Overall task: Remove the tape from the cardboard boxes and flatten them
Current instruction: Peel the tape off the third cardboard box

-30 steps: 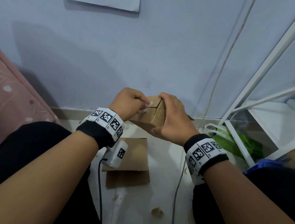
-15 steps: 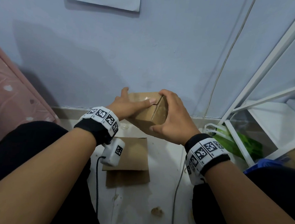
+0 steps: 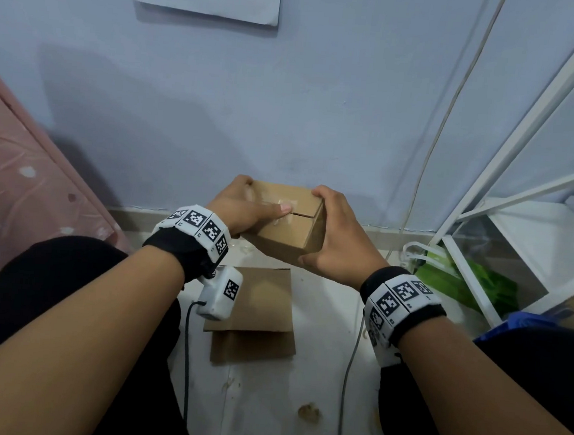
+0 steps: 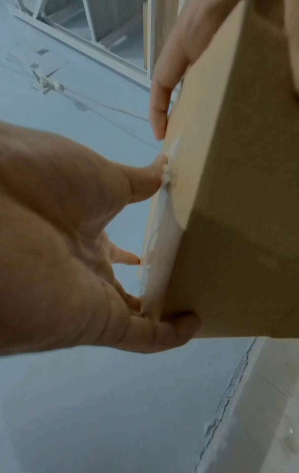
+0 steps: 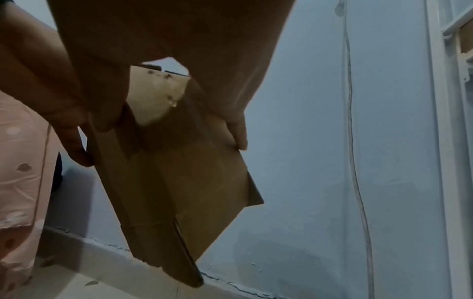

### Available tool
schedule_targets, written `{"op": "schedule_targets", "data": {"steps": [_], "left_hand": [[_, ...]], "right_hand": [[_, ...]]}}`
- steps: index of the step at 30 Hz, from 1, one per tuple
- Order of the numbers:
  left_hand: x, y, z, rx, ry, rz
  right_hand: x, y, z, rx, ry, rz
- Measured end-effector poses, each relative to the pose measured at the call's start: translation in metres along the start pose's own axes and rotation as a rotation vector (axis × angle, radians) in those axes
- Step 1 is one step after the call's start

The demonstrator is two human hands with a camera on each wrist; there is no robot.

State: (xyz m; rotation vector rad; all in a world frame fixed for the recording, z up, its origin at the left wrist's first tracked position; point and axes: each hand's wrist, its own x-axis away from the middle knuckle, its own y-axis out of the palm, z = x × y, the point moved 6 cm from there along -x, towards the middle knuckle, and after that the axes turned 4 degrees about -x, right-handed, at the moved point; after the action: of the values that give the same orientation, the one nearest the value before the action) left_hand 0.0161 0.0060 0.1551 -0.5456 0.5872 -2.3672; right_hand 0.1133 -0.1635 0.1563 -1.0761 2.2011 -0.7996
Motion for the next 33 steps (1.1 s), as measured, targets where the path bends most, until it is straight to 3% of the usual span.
{"op": "schedule_targets", "data": {"steps": [5, 11, 19, 23, 26, 33], "left_hand": [[-0.004, -0.009, 0.003, -0.001, 0.048, 0.126], [-0.003, 0.003, 0.003, -0.017, 0.099, -0.021], [-0.008, 0.006, 0.0, -0.099, 0.144, 0.082], [0.0, 0.015, 0.012, -0.126, 0.251, 0.154], [-0.001, 0.021, 0.009, -0.025, 0.248, 0.112], [-0.001, 0.028, 0.004, 0.318, 0.08, -0.09]], "right_hand": [[-0.002, -0.004, 0.006, 0.021, 0.005, 0.046], [-0.003, -0.007, 0.007, 0.033, 0.016, 0.045], [-0.004, -0.004, 0.008, 0.081, 0.027, 0.065], [-0.005, 0.003, 0.009, 0.224, -0.007, 0.039], [-0.006, 0.006, 0.013, 0.26, 0.015, 0.049], [-0.007, 0.003, 0.018, 0.301, 0.044, 0.078]]}}
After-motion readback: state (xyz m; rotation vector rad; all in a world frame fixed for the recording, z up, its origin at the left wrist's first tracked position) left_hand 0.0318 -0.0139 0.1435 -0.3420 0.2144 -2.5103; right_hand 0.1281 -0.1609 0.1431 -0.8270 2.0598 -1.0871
